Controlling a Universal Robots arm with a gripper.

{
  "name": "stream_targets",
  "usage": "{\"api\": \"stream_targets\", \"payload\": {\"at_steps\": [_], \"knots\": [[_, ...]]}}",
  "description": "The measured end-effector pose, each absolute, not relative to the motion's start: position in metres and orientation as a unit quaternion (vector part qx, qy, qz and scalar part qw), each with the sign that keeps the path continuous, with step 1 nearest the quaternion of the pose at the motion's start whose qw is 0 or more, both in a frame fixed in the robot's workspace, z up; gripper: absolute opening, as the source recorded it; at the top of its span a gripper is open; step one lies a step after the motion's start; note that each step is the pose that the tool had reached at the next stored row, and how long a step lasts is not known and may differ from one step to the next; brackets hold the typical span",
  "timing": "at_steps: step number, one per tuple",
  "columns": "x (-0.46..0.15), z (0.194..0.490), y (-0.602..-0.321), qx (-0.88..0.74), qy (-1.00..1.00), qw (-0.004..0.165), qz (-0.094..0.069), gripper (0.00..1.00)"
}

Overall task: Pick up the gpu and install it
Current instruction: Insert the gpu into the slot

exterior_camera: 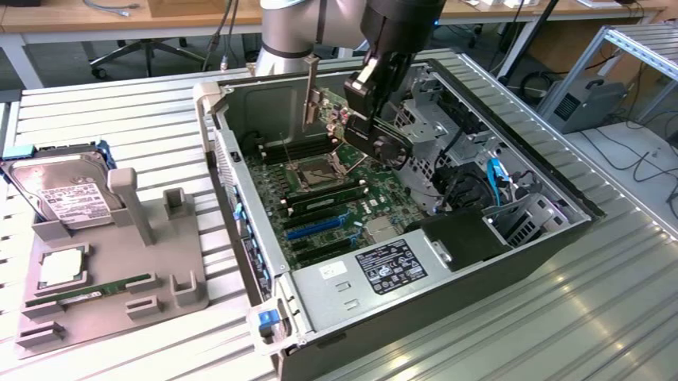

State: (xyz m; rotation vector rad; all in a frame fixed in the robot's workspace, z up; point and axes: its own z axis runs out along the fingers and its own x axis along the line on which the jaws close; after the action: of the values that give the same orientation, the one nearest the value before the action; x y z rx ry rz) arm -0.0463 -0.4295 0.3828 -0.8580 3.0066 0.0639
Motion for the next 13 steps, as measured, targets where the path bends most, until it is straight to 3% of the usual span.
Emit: {"api": "stream_targets", "payload": {"at_steps": [13], "knots": [[-0.0461,0.3828,-0.4295,-0.279,0.96,0.007,0.02,0.27]]}}
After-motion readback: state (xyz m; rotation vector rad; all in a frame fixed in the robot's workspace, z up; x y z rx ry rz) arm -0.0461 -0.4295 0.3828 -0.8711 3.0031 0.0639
